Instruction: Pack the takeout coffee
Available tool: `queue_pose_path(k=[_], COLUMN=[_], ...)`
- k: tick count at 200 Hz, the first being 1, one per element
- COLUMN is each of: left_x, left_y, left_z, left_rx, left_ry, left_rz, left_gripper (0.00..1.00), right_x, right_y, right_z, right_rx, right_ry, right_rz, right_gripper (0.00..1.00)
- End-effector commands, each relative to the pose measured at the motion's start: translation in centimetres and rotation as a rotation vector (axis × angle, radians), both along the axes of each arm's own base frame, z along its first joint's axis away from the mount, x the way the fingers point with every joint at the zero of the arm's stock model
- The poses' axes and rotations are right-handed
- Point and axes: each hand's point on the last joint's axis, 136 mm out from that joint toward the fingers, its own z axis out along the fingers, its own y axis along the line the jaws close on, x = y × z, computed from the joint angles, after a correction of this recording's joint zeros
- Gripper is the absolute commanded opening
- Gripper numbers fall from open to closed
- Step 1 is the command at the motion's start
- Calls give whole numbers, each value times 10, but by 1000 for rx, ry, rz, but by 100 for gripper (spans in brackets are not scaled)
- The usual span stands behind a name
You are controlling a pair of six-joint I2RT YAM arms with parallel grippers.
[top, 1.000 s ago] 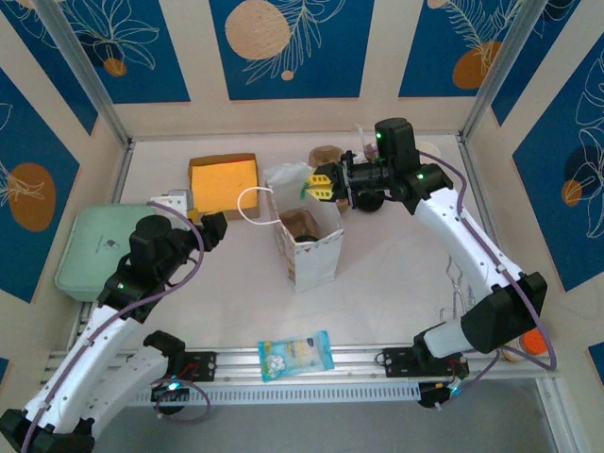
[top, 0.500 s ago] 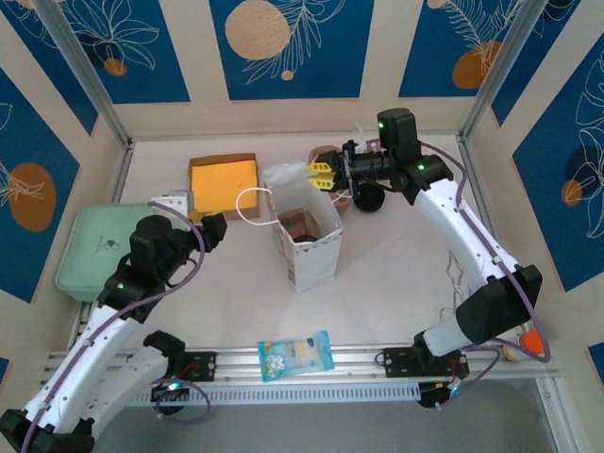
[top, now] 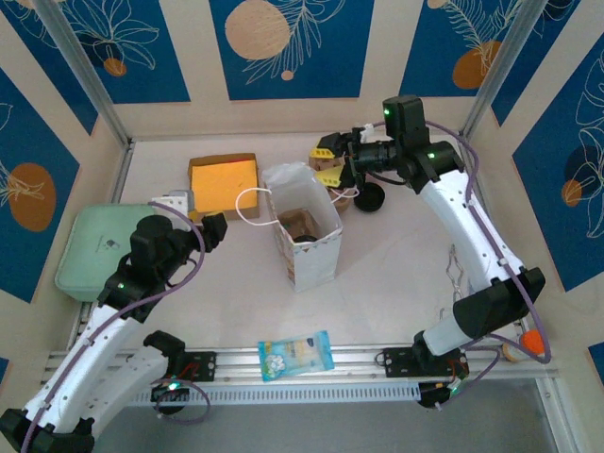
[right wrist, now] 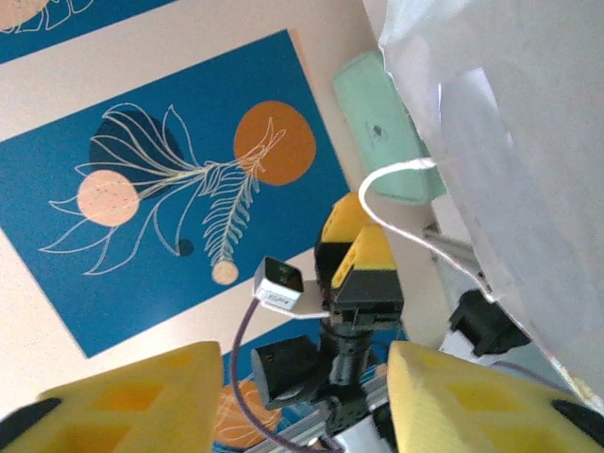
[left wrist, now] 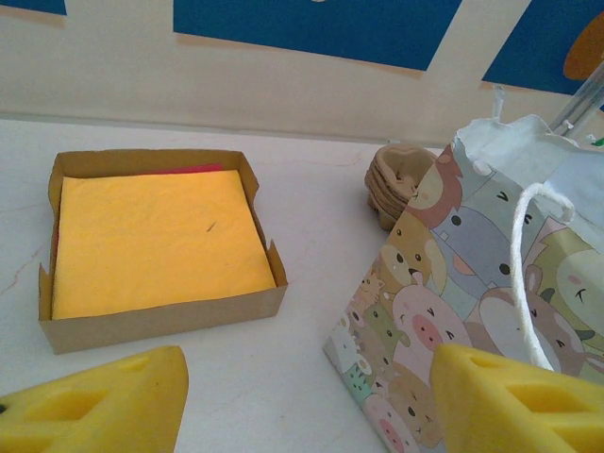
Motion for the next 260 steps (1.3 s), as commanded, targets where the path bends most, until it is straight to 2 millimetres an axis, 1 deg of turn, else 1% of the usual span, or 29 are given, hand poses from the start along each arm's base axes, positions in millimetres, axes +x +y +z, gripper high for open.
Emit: queue_pose_path(k=[1,26,66,103,135,168,192,201,207,238,260], left_x=[2,2,3,3,4,5,6,6,6,7,9], left_y=[2,2,1,0,-1,-4,-7,-7,-7,-9,-10], left_z=[15,16,16,18,21,26,31,33,35,39,41], left_rx=[-3,-3,-8,-11,-13,-22,-26,-28,-28,-29,-29], left_ry=[-36,-35,-32,-26,-23,-17,-13,-14,-13,-3,4], left_rz=[1,2,-1,-2,0,-12,-27,-28,-28,-35,-36], left_gripper=[69,70,72,75,80,87,91,94,100,100,100], right_x=[-4,-4,-5,-7,-11,-15,-16,-17,-18,-24,-27], right_y=[-12,-22,-35,-49,-62,-77,-96,-103,-107,-117,-120], right_z=[-6,-2,-1,0,5,11,14,14,14,22,26], right_rx=[-129,-220,-304,-379,-454,-570,-687,-715,-723,-724,-704], right_ry=[-93,-192,-251,-306,-366,-455,-511,-519,-529,-616,-709], right_rz=[-21,-54,-85,-120,-148,-172,-218,-247,-257,-287,-292], right_gripper=[59,79,100,99,99,99,99,99,99,99,99])
